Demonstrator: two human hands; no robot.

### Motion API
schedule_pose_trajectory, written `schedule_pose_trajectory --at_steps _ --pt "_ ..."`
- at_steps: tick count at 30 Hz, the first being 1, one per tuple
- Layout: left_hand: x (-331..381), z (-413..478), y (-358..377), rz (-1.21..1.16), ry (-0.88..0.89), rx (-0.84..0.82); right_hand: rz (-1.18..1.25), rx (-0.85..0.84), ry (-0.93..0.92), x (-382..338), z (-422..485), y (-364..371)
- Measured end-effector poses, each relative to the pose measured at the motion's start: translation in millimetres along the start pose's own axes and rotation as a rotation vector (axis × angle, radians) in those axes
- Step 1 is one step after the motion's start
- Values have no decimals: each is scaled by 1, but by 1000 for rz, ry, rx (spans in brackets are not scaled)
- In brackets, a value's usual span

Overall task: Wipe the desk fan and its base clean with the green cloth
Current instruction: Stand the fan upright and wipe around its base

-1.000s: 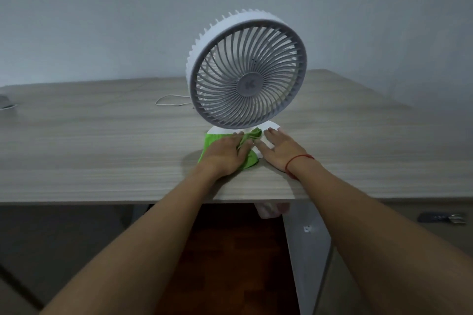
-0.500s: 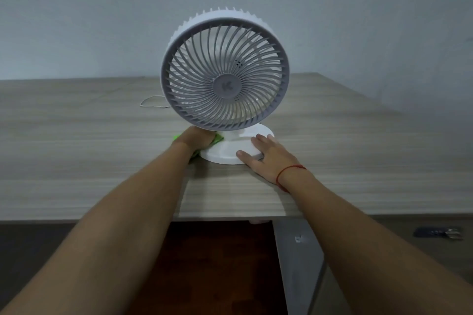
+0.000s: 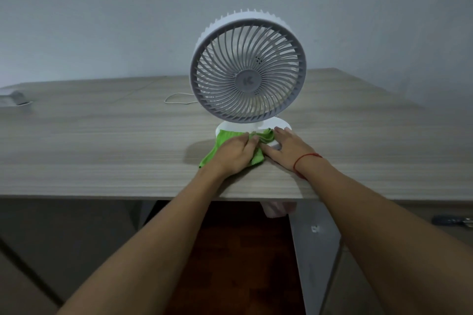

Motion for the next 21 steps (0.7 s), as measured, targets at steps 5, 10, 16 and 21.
schedule_pose_trajectory --at_steps 5,10,16,21 --pt "-2 4 -5 121 -43 -47 43 0 19 1 1 1" --pt "-25 35 -10 187 -131 17 51 -6 24 -1 -1 2" --pt "-29 54 -5 144 -228 -33 78 6 72 5 2 4" --pt "4 37 0 115 -167 -110 114 58 72 1 -2 -4"
Point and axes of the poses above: each hand's wrist, its own z-axis towards the middle knuckle, its own y-axis out of the palm, x = y × z, the point moved 5 cm from there along z, towards the middle knuckle, and after that the axes turned 11 degrees about x, right-handed, at the moved point
